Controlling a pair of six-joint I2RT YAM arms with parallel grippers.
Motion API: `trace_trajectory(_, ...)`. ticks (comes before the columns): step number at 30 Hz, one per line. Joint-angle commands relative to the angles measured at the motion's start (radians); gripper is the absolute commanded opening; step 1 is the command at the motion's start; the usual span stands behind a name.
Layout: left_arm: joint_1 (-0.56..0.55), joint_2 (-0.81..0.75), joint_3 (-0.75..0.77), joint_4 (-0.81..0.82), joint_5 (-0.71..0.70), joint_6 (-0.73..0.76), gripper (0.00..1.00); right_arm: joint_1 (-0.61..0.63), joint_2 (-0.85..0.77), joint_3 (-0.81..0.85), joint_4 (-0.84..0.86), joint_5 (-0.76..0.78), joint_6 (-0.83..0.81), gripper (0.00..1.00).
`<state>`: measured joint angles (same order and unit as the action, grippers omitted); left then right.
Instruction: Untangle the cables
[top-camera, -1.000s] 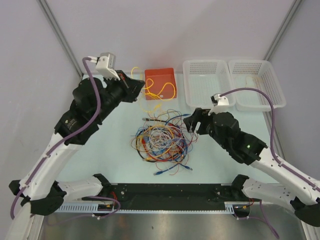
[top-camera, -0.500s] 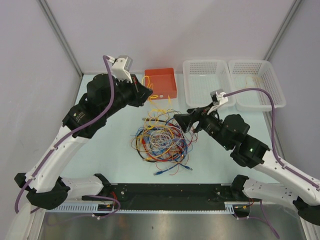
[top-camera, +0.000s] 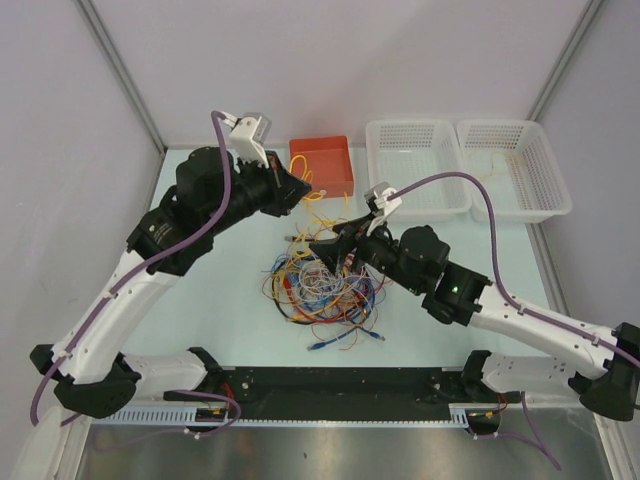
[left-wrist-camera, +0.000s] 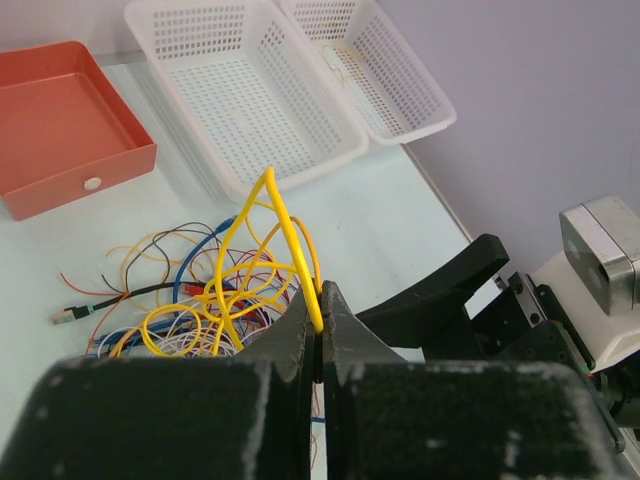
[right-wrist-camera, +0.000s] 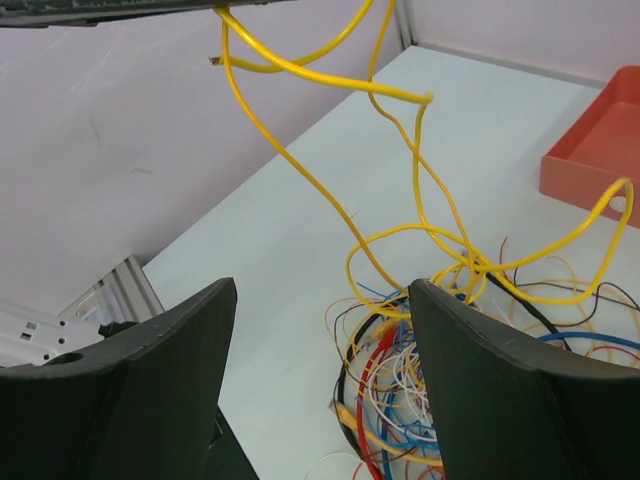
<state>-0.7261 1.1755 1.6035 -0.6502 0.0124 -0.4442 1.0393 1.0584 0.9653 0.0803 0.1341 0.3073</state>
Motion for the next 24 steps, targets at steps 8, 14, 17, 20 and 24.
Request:
trace_trajectory(8,-0.004,-0.008,0.012,0.015,0.028,-0.013,0.0,0.004,0.091,0.067,0.208,0.079,-0.114,0.55)
trace_trajectory(14,-0.004,-0.019,0.0,-0.008,-0.037,-0.007,0.0,0.004,0.036,0.069,0.133,0.142,-0.079,0.0)
trace_trajectory(17,-0.004,-0.036,-0.023,-0.034,-0.135,-0.017,0.04,0.004,-0.05,0.087,0.049,0.193,-0.063,0.0)
trace_trajectory(20,-0.001,-0.06,-0.071,-0.031,-0.21,-0.033,0.27,0.002,-0.106,0.143,-0.112,0.251,-0.069,0.0)
trace_trajectory(24,0.004,-0.086,-0.14,-0.011,-0.242,-0.054,0.67,0.001,-0.198,0.245,-0.249,0.303,-0.08,0.0)
